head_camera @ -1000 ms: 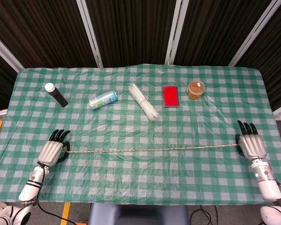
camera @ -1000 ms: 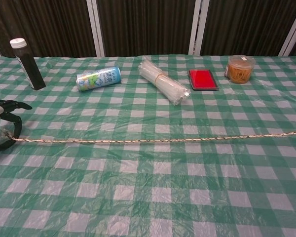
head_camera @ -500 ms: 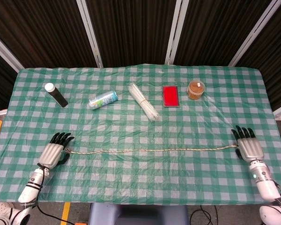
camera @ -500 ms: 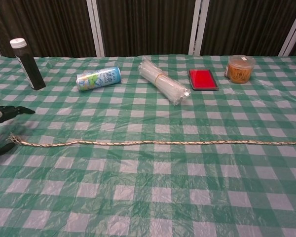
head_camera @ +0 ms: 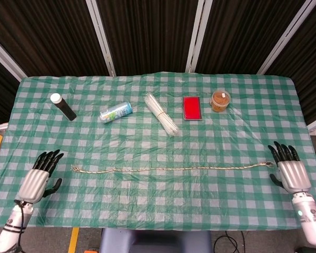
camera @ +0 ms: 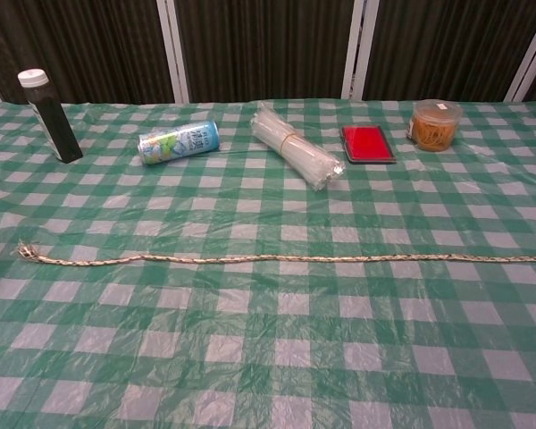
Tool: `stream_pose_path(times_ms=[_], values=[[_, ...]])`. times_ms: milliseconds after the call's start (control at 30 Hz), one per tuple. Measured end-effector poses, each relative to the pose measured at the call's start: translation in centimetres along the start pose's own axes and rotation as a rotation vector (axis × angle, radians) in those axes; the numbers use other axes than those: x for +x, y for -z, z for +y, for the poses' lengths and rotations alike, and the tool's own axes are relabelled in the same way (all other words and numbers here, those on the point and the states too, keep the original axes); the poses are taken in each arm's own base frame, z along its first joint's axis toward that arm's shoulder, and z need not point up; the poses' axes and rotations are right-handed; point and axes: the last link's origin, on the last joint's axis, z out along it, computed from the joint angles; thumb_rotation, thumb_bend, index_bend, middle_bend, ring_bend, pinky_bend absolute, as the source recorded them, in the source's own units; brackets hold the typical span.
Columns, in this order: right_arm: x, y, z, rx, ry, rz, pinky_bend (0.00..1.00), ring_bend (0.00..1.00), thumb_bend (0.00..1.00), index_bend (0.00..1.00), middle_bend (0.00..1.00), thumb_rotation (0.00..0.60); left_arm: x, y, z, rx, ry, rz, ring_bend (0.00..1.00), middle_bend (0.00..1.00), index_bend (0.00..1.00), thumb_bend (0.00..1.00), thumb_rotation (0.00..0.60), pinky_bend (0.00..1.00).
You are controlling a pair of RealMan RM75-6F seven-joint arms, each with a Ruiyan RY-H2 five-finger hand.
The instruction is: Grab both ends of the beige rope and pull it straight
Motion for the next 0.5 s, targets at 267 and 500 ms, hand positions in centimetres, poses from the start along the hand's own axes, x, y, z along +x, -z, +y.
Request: stream_pose_path(times_ms=[267, 500], values=[[3.9, 8.4, -2.1, 0.092, -0.027, 0.171, 0.0, 0.0, 0.37, 0.0, 0.0, 0.6, 3.8, 7.8, 1.0, 0.119, -0.044, 0.077, 0.0, 0.0, 0.0, 0.43, 0.6, 0.0], [4.5, 9.7, -1.5, 0.073, -0.024, 0.156, 0.0, 0.0, 0.38, 0.0, 0.0, 0.6, 3.9, 8.5, 0.6, 0.132, -0.091, 0.031, 0.0, 0.0, 0.0, 0.44, 0.6, 0.0]])
